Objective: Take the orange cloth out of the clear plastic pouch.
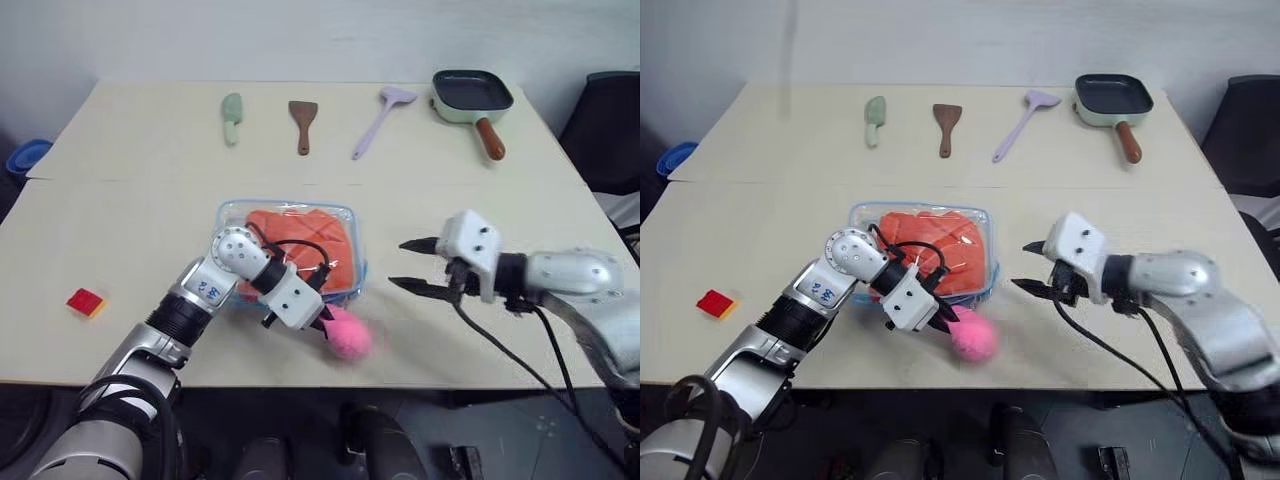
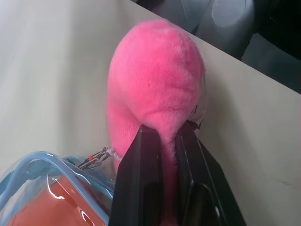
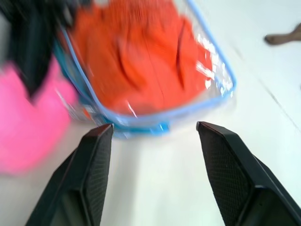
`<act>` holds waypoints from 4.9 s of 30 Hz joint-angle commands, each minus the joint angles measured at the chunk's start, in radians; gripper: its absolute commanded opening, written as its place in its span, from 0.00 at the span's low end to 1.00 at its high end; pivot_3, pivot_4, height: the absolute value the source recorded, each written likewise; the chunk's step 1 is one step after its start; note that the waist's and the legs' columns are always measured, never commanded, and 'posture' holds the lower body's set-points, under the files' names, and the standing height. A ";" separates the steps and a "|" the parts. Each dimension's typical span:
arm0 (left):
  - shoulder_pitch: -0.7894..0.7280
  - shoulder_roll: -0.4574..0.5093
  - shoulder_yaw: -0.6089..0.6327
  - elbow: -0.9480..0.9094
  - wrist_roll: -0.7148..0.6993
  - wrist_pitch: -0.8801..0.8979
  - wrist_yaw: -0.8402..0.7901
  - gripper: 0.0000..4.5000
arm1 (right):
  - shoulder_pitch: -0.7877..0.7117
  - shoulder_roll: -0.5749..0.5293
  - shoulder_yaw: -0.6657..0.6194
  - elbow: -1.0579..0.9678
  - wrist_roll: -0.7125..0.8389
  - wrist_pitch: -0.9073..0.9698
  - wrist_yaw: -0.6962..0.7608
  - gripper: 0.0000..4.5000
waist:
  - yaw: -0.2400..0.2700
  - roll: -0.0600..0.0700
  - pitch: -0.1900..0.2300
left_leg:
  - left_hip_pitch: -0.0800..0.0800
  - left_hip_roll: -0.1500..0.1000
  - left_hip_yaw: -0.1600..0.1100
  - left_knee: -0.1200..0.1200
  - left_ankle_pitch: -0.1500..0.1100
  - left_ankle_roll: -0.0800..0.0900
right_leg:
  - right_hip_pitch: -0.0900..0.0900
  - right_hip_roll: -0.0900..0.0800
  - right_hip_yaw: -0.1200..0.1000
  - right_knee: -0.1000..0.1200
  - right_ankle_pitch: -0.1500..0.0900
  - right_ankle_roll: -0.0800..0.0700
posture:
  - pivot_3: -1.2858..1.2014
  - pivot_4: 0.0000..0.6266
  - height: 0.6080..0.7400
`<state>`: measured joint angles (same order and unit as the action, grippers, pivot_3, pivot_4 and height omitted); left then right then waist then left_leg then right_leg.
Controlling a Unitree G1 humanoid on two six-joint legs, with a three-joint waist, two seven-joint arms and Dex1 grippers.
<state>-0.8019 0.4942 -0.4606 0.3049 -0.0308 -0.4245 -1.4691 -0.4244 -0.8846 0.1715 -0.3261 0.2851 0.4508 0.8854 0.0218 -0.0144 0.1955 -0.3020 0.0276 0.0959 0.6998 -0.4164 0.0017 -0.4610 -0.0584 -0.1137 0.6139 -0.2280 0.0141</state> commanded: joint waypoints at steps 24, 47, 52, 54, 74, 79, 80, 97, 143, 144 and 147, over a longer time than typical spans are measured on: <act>0.103 0.069 0.021 -0.175 0.037 0.151 0.106 0.00 | -0.163 0.230 0.162 0.398 -0.292 -0.485 0.163 0.01 | 0.000 0.000 0.000 | 0.001 0.000 -0.002 0.003 0.001 0.000 | -0.001 -0.003 -0.004 0.005 0.000 0.000 | 0.52 0.24 1.00; 0.596 0.434 0.930 -0.418 -0.496 1.088 0.448 0.00 | -0.050 0.010 0.023 0.354 -0.178 -0.738 0.360 0.01 | -0.022 0.001 0.001 | 0.002 0.002 -0.002 0.001 0.000 -0.003 | -0.003 -0.003 -0.004 0.003 -0.001 -0.002 | 0.52 0.24 1.00; 0.576 0.454 0.932 -0.405 -0.538 1.125 0.446 0.00 | -0.027 0.012 0.020 0.328 -0.158 -0.734 0.365 0.01 | -0.022 0.001 0.001 | 0.002 0.002 -0.003 0.000 0.000 -0.004 | -0.003 -0.003 -0.004 0.005 -0.001 -0.002 | 0.52 0.24 1.00; 0.601 0.441 0.884 -0.453 -0.528 1.109 0.442 0.00 | -0.027 0.027 0.030 0.321 -0.164 -0.723 0.353 0.01 | -0.023 0.002 0.001 | 0.002 0.002 -0.002 0.000 0.000 -0.004 | -0.003 -0.003 -0.004 0.005 -0.001 -0.002 | 0.52 0.24 1.00; 0.541 0.395 0.984 -0.305 -0.672 1.274 0.578 0.92 | 0.152 0.054 -0.164 0.008 0.054 -0.287 0.176 0.91 | -0.018 0.002 0.001 | 0.002 0.003 -0.002 0.000 0.000 -0.005 | -0.003 -0.003 -0.004 0.005 -0.002 -0.003 | 0.52 0.24 1.00; 0.220 0.365 1.008 -0.396 -0.930 1.462 0.669 0.92 | 0.183 0.072 -0.233 -0.121 0.167 -0.108 0.090 0.97 | -0.001 -0.001 0.001 | 0.002 0.002 -0.003 0.000 0.000 -0.006 | -0.003 -0.003 -0.004 0.006 -0.001 -0.003 | 0.52 0.24 1.00; 0.161 0.352 0.988 -0.413 -0.960 1.474 0.681 0.92 | 0.185 0.072 -0.237 -0.132 0.174 -0.091 0.080 0.97 | 0.003 -0.001 0.001 | 0.002 0.002 -0.003 0.000 0.000 -0.006 | -0.003 -0.003 -0.004 0.006 -0.001 -0.002 | 0.52 0.24 1.00; 0.149 0.437 0.216 -0.209 -0.107 0.304 0.279 0.92 | 0.239 0.081 -0.262 -0.230 0.180 0.005 -0.005 0.97 | -0.019 0.000 0.001 | 0.004 0.009 0.011 -0.002 0.001 -0.021 | -0.005 0.015 0.005 0.008 -0.006 -0.014 | 0.52 0.24 1.00; 0.330 0.117 0.348 -0.592 -0.365 1.058 0.598 0.02 | 0.158 0.121 0.087 -0.097 -0.234 -0.164 -0.162 0.31 | -0.019 -0.001 0.001 | 0.004 0.011 0.004 -0.001 -0.001 -0.016 | -0.004 0.014 0.008 0.007 -0.004 -0.011 | 0.52 0.24 1.00; 0.332 0.117 0.348 -0.596 -0.366 1.057 0.597 0.02 | 0.149 0.121 0.094 -0.076 -0.257 -0.182 -0.162 0.35 | -0.019 -0.001 0.001 | 0.004 0.011 0.004 -0.001 -0.001 -0.016 | -0.004 0.014 0.007 0.007 -0.004 -0.011 | 0.52 0.24 1.00; 0.338 0.118 0.348 -0.608 -0.369 1.057 0.595 0.02 | 0.141 0.131 0.098 -0.045 -0.278 -0.200 -0.151 0.52 | -0.019 -0.001 0.001 | 0.004 0.012 0.004 -0.001 -0.001 -0.016 | -0.004 0.014 0.007 0.007 -0.004 -0.011 | 0.52 0.24 1.00</act>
<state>-0.4593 0.6116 -0.1279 -0.2635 -0.3868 0.6431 -0.8724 -0.2740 -0.7652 0.2734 -0.3722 0.0196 0.2785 0.7316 0.0024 -0.0153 0.1962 -0.2980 0.0394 0.0997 0.6991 -0.4176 -0.0141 -0.4647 -0.0447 -0.1063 0.6205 -0.2321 0.0033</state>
